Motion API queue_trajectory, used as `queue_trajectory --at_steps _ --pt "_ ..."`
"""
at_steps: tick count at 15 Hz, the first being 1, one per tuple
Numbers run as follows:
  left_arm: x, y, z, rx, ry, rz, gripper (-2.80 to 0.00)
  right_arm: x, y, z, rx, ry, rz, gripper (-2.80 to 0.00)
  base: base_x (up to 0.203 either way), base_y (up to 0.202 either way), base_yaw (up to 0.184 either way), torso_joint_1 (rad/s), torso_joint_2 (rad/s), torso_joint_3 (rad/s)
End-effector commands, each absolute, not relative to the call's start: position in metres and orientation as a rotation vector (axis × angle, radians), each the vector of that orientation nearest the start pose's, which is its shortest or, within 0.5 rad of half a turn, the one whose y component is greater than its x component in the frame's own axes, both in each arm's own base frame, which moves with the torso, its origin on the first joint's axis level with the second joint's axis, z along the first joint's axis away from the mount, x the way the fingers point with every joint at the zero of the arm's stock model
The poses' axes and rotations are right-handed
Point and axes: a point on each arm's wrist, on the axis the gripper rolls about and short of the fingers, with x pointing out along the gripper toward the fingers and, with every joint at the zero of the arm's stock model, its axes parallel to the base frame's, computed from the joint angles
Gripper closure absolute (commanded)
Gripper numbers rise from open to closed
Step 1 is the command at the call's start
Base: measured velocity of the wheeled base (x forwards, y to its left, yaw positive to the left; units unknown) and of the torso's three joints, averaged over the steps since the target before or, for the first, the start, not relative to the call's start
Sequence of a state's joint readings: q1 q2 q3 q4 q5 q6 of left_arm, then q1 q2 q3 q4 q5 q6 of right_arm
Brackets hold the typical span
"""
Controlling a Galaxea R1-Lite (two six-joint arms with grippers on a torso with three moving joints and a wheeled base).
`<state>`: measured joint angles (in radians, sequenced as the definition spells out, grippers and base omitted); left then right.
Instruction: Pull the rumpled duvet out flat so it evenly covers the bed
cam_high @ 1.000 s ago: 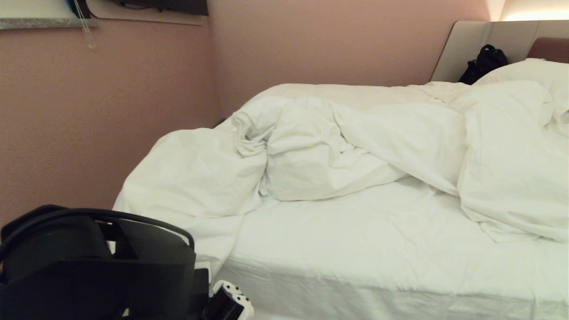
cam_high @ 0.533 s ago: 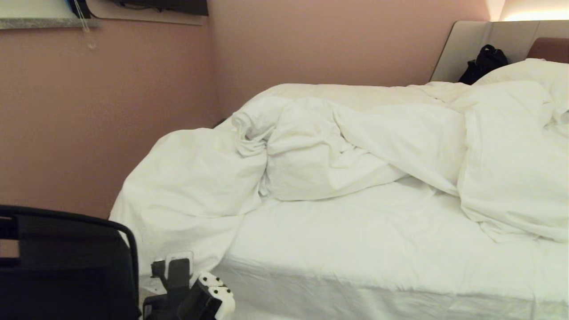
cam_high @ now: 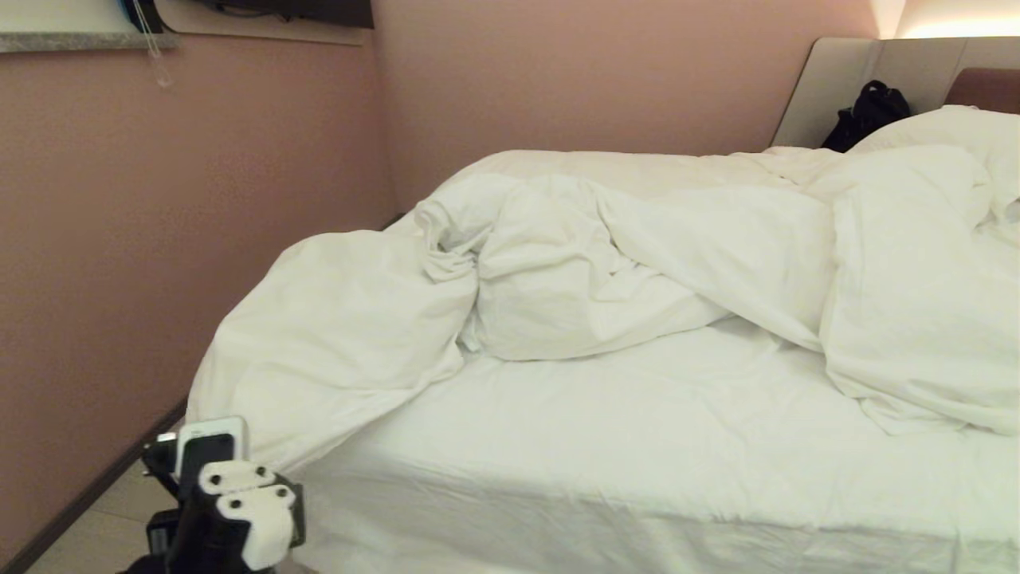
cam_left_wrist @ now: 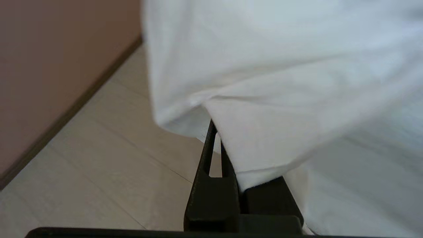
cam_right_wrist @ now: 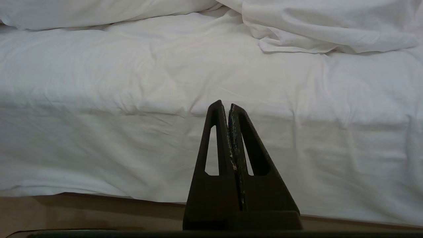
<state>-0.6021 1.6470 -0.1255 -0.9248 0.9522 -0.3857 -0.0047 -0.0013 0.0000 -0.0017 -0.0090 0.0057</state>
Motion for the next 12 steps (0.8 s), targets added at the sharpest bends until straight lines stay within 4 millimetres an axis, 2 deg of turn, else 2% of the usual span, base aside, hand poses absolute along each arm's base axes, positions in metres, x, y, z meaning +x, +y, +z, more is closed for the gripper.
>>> queue_trajectory --at_steps 1,4,6,10,12 --pt "0.151 -0.065 0.102 -0.036 0.256 0.476 0.0 -0.023 0.0 0.076 0.006 -0.002 -0.014 0.0 0.0 0.0 0.0 0.0 0.0 0.0" --pt "0.136 -0.046 0.128 -0.059 0.179 0.52 0.0 -0.023 0.0 0.076 0.006 -0.002 -0.014 0.0 0.0 0.0 0.0 0.0 0.0 0.0" --pt "0.121 -0.033 0.152 -0.076 0.122 0.55 0.0 -0.023 0.0 0.076 0.006 -0.002 -0.014 0.0 0.0 0.0 0.0 0.0 0.0 0.0" --pt "0.076 -0.008 0.2 -0.064 0.139 0.534 0.0 -0.023 0.0 0.076 0.006 -0.002 -0.014 0.0 0.0 0.0 0.0 0.0 0.0 0.0" --pt "0.06 0.0 0.213 -0.07 0.143 0.54 0.0 -0.023 0.0 0.076 0.006 -0.002 -0.014 0.0 0.0 0.0 0.0 0.0 0.0 0.0"
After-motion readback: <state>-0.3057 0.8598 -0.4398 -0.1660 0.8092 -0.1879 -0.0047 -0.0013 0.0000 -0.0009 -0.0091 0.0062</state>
